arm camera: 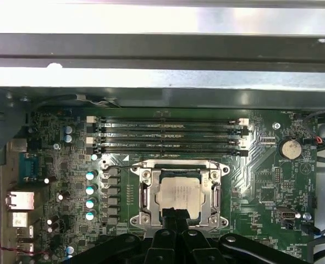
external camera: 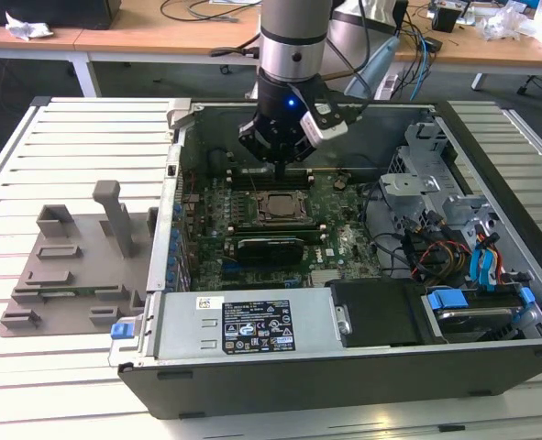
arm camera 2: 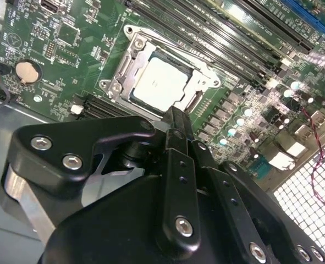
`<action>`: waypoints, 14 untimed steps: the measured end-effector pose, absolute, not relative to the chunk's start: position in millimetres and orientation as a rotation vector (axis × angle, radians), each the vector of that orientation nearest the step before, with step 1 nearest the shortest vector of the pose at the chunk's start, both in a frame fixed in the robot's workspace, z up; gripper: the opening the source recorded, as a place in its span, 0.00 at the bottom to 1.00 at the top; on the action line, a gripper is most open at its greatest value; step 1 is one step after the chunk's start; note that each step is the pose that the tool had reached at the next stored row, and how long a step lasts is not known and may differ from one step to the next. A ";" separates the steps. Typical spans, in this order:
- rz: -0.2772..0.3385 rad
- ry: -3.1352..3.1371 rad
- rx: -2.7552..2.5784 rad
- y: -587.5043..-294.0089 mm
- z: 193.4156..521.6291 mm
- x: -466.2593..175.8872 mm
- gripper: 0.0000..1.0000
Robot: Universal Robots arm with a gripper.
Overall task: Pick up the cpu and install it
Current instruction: 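Install the first cpu locking lever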
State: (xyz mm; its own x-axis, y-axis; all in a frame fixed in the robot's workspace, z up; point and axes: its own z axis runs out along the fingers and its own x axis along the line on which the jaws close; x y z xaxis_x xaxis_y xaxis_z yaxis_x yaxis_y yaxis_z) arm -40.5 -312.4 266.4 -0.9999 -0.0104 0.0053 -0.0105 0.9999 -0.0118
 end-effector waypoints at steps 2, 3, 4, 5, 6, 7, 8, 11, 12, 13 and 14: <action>0.018 -3.136 0.017 -312.4 266.3 -42.2 0.11; 0.019 -3.136 0.017 -312.4 266.2 -43.0 0.11; 0.019 -3.136 0.017 -312.4 266.2 -43.5 0.11; 0.019 -3.136 0.017 -312.4 266.2 -44.1 0.11; 0.019 -3.136 0.017 -312.4 266.1 -46.0 0.11; 0.019 -3.136 0.017 -312.4 266.1 -47.0 0.11; 0.019 -3.136 0.017 -312.4 266.0 -49.0 0.11; 0.019 -3.136 0.018 -312.4 265.2 -59.5 0.11; 0.018 -3.136 0.018 -312.4 265.2 -59.8 0.11; 0.019 -3.136 0.018 -312.4 265.2 -60.3 0.11; 0.018 -3.136 0.018 -312.4 265.1 -60.6 0.11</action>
